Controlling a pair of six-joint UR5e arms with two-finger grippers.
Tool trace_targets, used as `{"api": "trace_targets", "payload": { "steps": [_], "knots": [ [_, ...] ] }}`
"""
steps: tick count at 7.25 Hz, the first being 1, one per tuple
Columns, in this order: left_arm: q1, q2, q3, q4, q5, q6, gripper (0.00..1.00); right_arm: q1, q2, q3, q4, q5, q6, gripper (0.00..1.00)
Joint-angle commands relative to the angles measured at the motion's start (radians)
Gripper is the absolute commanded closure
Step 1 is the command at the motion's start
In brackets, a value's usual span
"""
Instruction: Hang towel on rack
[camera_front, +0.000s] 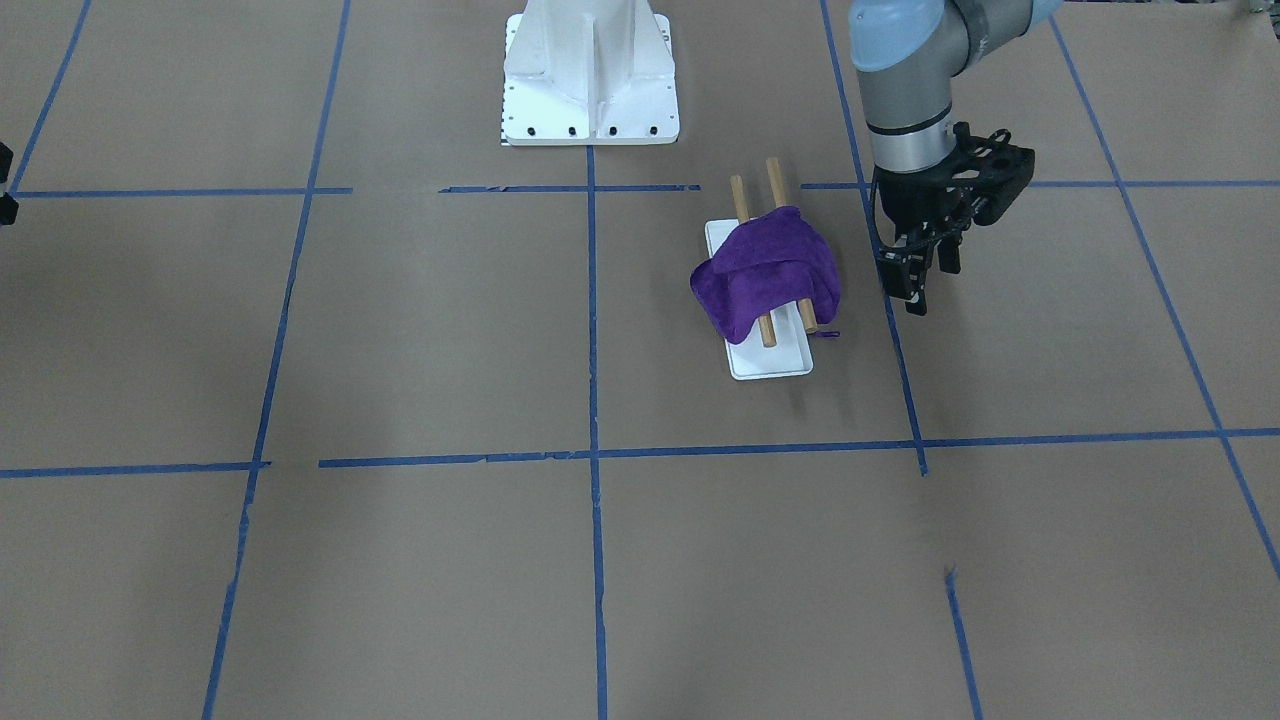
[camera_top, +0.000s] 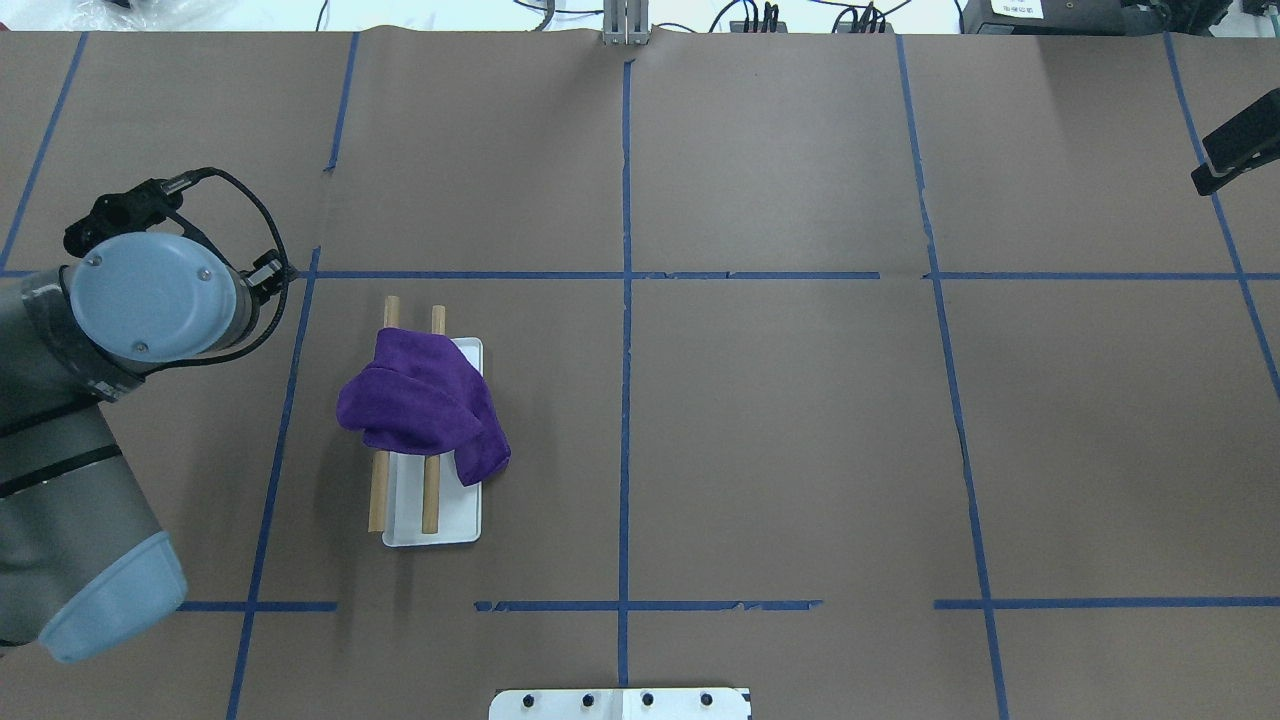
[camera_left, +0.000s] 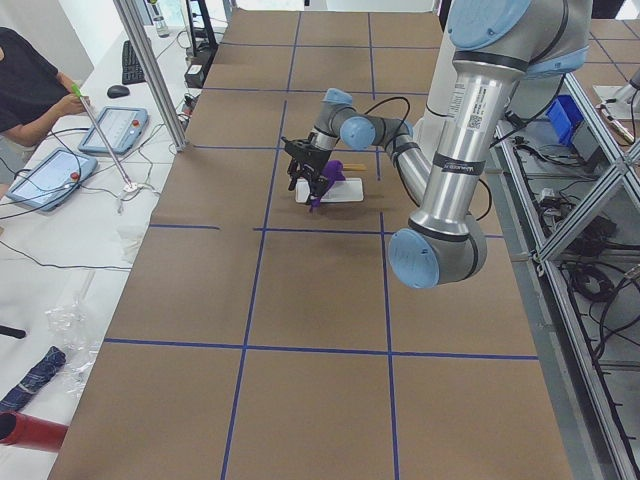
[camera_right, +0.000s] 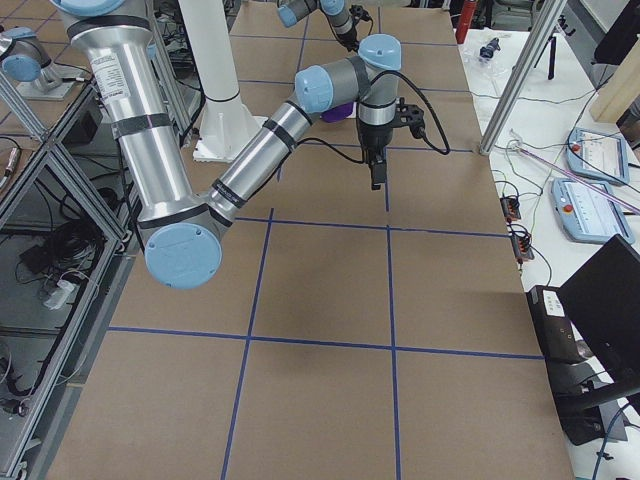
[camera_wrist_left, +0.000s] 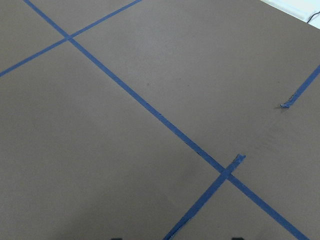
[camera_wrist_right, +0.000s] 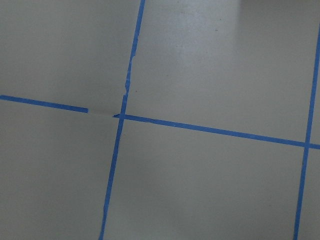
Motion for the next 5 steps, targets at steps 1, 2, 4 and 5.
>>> {"api": "trace_targets", "payload": {
  "steps": [1,2,4,5],
  "knots": [
    [-0.081,-0.008,-0.003,-0.002,-0.043,0.213,0.0,0.014,-0.001,-0.009,-0.002,0.0,0.0,0.0],
    [-0.118,-0.011,-0.003,-0.003,-0.064,0.335,0.0,0.017,-0.003,-0.009,0.0,0.0,-0.001,0.0],
    [-0.258,-0.014,0.015,-0.067,-0.187,0.631,0.0,0.049,-0.01,-0.054,0.0,0.003,-0.027,0.0],
    [-0.35,-0.014,0.049,-0.078,-0.286,0.828,0.0,0.077,-0.012,-0.102,-0.002,0.014,-0.098,0.0]
  ]
}}
